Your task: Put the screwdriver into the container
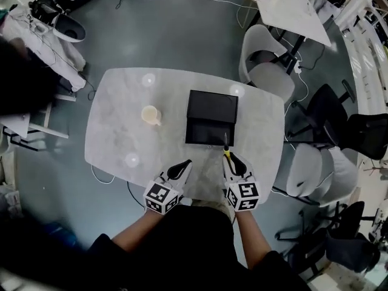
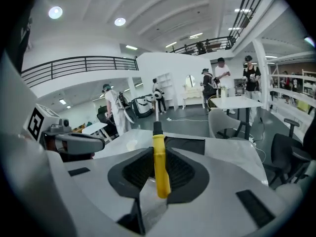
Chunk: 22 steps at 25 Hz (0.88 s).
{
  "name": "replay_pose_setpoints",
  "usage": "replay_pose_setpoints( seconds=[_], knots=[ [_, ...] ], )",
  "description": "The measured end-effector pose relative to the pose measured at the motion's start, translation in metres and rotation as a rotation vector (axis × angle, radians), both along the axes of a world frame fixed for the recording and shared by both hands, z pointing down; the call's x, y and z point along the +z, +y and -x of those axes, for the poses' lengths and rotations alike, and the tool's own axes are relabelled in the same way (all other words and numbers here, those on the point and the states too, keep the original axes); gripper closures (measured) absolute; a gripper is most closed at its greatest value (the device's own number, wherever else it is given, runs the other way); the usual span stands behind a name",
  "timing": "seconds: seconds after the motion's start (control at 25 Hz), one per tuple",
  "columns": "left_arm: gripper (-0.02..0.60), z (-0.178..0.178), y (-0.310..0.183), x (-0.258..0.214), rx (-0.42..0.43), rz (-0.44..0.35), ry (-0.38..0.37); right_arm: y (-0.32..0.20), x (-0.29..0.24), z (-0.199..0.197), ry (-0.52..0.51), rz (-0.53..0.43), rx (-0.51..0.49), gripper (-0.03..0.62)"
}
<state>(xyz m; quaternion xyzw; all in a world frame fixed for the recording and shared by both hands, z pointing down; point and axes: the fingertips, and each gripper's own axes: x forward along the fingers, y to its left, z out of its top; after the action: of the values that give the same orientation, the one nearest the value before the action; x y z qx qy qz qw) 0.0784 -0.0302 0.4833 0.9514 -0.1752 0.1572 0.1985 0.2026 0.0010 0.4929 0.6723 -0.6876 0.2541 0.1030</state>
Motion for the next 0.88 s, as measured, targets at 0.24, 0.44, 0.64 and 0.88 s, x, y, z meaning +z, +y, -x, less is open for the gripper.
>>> replay_pose_setpoints(
  seconds=[0.24,0.44,0.64,0.88],
  knots=[
    [0.565,-0.021,-0.010,0.011,-0.116,-0.006,0.004,-0.029,0.042,-0.024,0.062,0.082,-0.145,0.517],
    [0.565,-0.029,-0.013,0.019,-0.178,-0.017,-0.009,-0.047,0.075,-0.026,0.089,0.129,-0.281,0.517],
    [0.565,-0.029,-0.016,0.024,-0.218,-0.012,-0.008,-0.067,0.111,-0.024,0.160,0.189,-0.410,0.517],
    [0.565,-0.010,-0.021,0.027,-0.273,-0.002,-0.019,-0.091,0.151,-0.009,0.220,0.249,-0.521,0.517]
  ],
)
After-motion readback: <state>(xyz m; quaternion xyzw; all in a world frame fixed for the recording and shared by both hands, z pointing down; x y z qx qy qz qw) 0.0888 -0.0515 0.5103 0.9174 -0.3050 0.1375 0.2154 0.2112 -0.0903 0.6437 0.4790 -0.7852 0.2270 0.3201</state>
